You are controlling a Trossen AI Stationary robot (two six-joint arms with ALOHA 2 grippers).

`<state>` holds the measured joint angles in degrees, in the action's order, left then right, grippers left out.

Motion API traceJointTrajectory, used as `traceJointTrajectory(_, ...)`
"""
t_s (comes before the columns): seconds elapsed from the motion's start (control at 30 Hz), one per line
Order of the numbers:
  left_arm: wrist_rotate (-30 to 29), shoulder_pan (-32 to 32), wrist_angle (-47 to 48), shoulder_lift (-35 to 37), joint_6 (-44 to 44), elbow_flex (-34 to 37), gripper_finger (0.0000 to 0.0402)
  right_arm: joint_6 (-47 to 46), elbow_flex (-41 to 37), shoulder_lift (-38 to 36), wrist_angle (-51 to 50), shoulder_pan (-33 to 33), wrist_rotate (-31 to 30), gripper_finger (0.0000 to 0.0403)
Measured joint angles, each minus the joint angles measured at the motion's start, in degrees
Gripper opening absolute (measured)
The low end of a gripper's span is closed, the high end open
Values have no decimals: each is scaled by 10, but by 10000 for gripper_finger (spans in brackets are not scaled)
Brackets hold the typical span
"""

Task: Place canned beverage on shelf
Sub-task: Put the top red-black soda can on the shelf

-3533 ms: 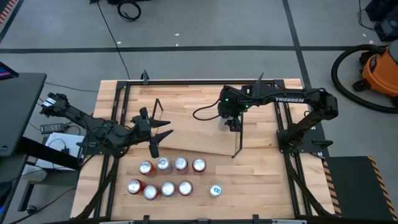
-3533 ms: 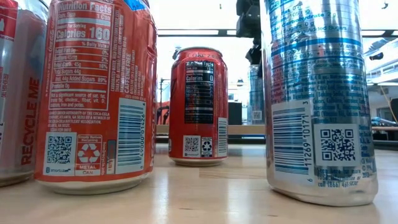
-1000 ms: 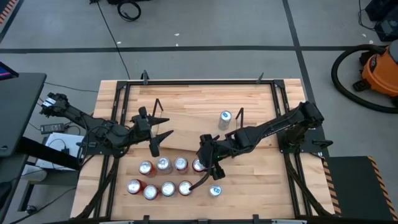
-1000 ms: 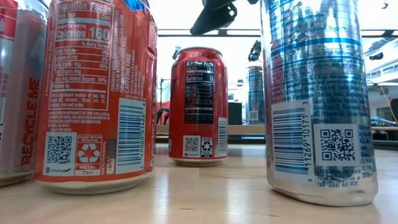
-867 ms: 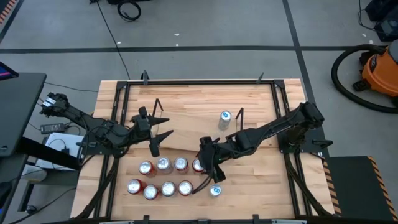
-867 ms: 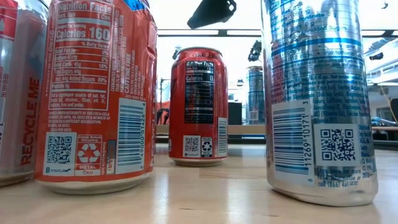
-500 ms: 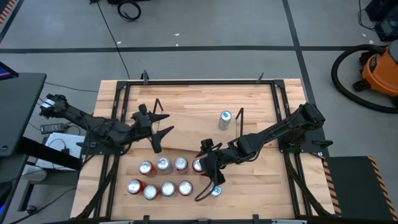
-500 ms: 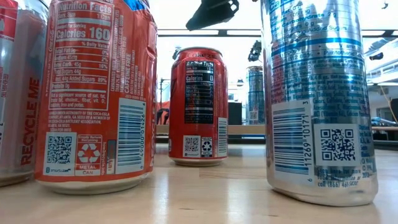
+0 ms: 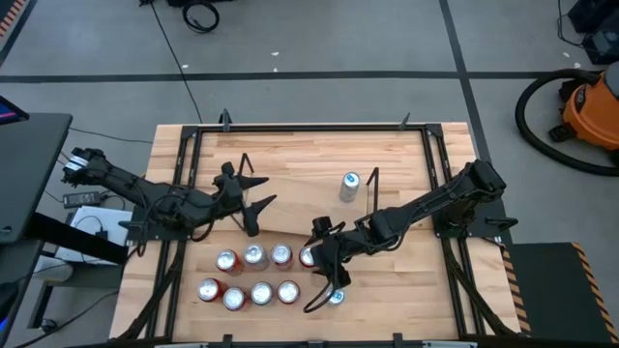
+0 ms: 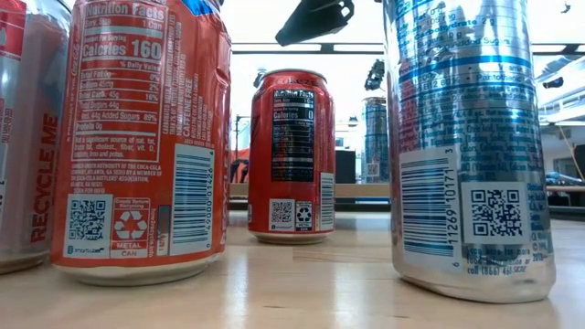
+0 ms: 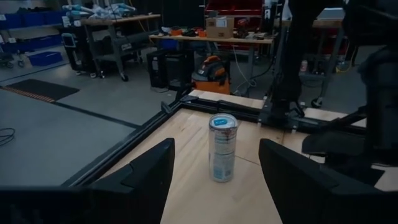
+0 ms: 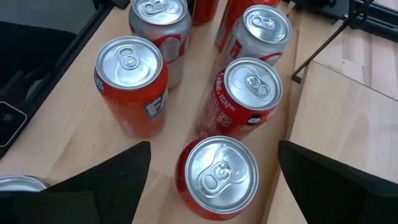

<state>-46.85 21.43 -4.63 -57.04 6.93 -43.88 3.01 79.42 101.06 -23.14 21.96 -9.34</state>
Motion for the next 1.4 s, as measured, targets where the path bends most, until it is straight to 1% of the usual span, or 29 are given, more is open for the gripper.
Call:
traceJointTrajectory(0.27, 1, 0, -3, 1, 0, 0, 244, 0, 0, 0, 1, 0, 2, 362)
traceJointTrajectory(0.43, 1, 0, -3, 1, 0, 0, 244, 1, -27, 1, 51, 1, 6, 362)
traceJointTrajectory(1.07, 2, 0, -3, 1, 0, 0, 244, 11, -28, 1, 73, 7, 19, 362)
traceJointTrajectory(1.4, 2, 0, -3, 1, -2, 0, 244, 21, -28, 1, 81, 11, 4, 362)
